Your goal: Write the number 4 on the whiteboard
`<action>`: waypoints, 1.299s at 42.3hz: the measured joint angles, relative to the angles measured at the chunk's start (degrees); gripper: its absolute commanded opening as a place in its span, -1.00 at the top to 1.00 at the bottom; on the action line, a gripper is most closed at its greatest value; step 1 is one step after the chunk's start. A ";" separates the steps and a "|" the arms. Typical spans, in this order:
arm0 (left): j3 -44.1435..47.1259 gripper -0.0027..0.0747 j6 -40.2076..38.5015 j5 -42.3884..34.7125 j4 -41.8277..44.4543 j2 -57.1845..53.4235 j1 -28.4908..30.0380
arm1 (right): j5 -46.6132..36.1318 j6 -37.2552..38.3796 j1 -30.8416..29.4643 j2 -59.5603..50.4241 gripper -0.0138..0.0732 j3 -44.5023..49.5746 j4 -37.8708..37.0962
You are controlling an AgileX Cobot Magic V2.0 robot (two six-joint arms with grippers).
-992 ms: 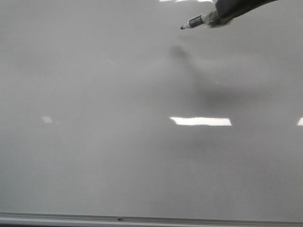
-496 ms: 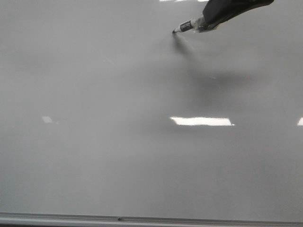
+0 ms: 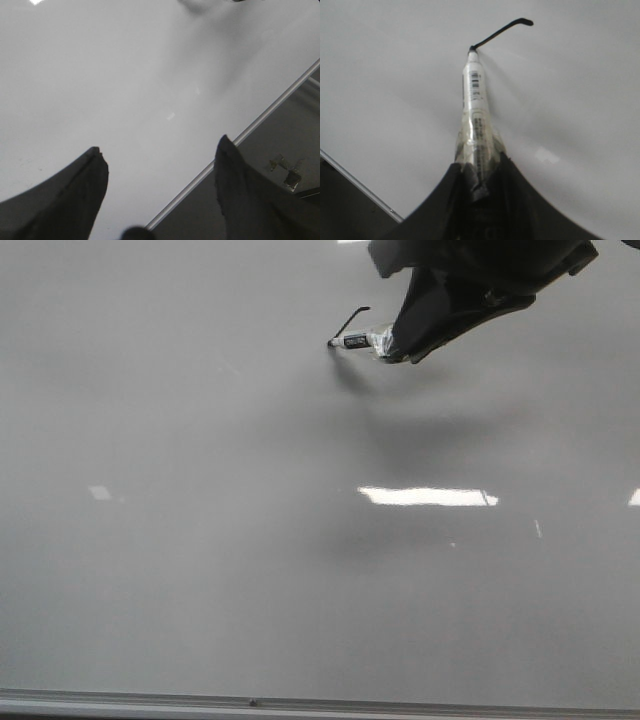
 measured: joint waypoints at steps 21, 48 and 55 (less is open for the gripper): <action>0.00 -0.20 0.00 0.00 0.00 0.00 0.00 | 7.76 -0.44 -6.17 -2.67 0.80 0.00 -1.44; 0.00 -0.20 0.00 0.00 0.00 0.00 0.00 | 2.35 -0.08 -3.04 -4.39 0.80 0.00 -1.96; 0.00 -0.20 0.00 0.00 0.00 0.00 0.00 | 2.15 -0.08 -3.04 -1.75 0.80 0.00 -1.96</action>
